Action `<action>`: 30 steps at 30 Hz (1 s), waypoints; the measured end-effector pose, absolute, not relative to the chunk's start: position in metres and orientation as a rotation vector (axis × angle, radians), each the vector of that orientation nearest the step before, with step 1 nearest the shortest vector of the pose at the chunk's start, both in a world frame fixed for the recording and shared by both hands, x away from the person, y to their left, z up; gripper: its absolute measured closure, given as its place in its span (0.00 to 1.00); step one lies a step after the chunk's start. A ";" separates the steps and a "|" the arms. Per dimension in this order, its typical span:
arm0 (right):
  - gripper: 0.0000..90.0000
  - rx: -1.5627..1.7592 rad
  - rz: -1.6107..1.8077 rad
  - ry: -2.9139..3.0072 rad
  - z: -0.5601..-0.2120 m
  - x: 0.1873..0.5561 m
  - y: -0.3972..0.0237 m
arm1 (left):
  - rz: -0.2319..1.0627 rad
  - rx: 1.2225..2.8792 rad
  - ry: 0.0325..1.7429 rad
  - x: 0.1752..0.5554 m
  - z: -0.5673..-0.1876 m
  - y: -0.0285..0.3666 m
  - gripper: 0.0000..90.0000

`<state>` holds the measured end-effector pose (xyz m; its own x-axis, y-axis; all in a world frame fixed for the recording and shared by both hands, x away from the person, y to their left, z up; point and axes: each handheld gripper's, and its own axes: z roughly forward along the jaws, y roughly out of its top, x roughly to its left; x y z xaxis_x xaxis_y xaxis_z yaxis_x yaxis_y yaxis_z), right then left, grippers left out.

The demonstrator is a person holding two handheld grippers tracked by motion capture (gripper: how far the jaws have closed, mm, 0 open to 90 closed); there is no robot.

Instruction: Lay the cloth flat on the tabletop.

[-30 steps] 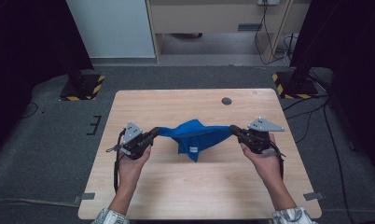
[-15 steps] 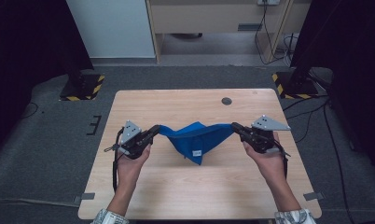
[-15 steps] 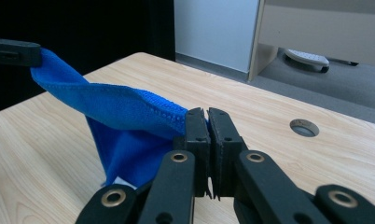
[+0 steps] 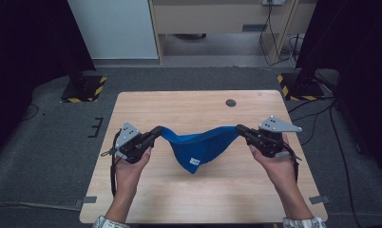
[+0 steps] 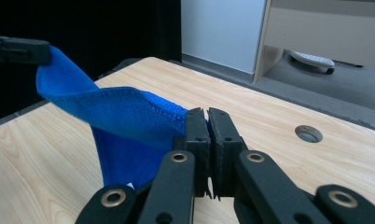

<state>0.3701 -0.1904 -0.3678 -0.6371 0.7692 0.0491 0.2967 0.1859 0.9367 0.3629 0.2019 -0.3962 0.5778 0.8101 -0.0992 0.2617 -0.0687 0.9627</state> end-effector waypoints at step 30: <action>0.97 1.128 1.362 2.039 -0.420 0.416 -0.211 | 0.504 1.712 1.037 0.423 -0.429 0.182 0.98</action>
